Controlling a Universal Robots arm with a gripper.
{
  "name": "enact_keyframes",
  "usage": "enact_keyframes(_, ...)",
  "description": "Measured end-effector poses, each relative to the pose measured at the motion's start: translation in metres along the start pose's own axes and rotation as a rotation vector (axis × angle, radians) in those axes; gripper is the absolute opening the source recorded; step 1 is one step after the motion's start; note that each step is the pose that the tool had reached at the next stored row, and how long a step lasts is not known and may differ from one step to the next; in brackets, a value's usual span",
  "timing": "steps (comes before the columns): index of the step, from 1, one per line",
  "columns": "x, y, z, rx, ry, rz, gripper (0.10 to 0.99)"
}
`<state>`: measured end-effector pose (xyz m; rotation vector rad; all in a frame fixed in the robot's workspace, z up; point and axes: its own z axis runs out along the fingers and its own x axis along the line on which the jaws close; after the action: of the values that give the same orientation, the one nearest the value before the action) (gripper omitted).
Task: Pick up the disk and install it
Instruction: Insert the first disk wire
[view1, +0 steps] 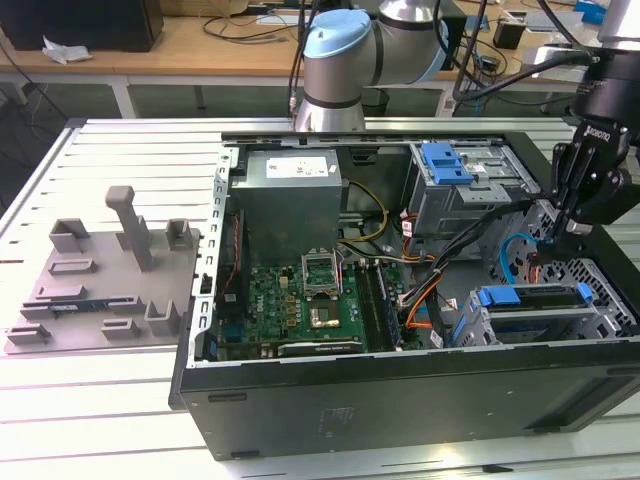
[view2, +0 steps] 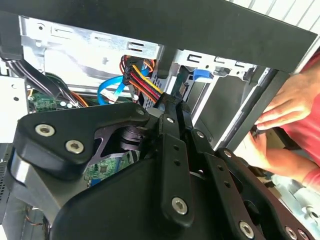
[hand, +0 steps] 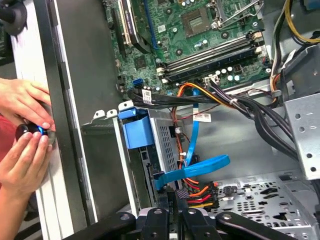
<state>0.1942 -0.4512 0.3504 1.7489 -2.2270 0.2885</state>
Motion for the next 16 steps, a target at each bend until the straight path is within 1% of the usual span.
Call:
enact_keyframes(4,0.0031,-0.0001,-0.0018,0.002,-0.025,-0.002,0.169)
enact_keyframes(5,0.0047,0.0001,-0.0024,0.002,-0.0347,-0.004,0.169)
enact_keyframes(6,0.0084,0.0011,-0.0015,0.002,-0.0462,-0.005,0.169)
enact_keyframes(7,0.0115,0.0019,-0.0004,0.002,-0.0531,-0.007,0.169)
enact_keyframes(11,0.0164,0.0027,0.0014,0.004,-0.0659,-0.008,0.169)
enact_keyframes(13,0.02,0.0028,0.0028,0.007,-0.0808,-0.008,0.169)
enact_keyframes(14,0.0222,0.0029,0.0036,0.009,-0.0899,-0.009,0.169)
enact_keyframes(16,0.0241,0.0029,0.0043,0.012,-0.0997,-0.009,0.169)
